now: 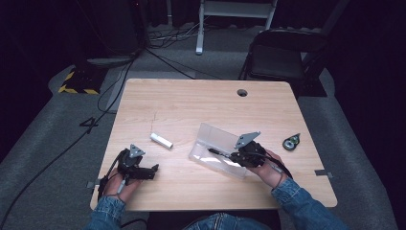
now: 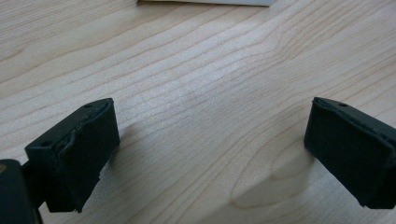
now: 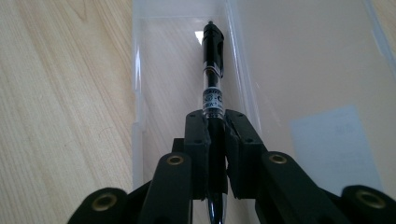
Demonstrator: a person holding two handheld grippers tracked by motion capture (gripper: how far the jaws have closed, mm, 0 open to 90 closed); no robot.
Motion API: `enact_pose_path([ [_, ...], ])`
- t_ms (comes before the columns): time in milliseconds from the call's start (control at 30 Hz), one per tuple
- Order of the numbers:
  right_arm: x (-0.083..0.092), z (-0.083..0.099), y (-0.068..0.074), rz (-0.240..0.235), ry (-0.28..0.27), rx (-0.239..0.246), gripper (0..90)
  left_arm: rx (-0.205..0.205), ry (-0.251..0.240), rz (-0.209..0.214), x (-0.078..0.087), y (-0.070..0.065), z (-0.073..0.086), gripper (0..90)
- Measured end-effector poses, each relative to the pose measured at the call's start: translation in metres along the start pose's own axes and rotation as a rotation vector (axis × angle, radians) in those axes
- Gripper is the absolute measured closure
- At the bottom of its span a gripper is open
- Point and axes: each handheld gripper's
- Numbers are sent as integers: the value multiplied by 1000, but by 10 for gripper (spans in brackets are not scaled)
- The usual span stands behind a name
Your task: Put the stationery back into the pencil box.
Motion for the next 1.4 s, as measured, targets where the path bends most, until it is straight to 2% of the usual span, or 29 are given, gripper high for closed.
enact_pose_path([
  [633,-12,3,0,30,54,17,797,-1,0,0,0,0,0,35],
  [800,-14,4,-1,32,55,20,796,0,0,0,0,0,0,35],
  [1133,-16,5,0,60,67,60,794,0,0,0,0,0,0,35],
  [1267,-16,5,0,64,68,59,791,0,0,0,0,0,0,35],
  [1400,-15,5,0,77,56,66,740,-1,0,0,0,0,0,35],
])
Point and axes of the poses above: each handheld gripper's, and its own axes: x roughly backward along the jaws, z roughly out of its underside, y roughly to its left, and after that the axes turned 4 degrees about y, right-handed
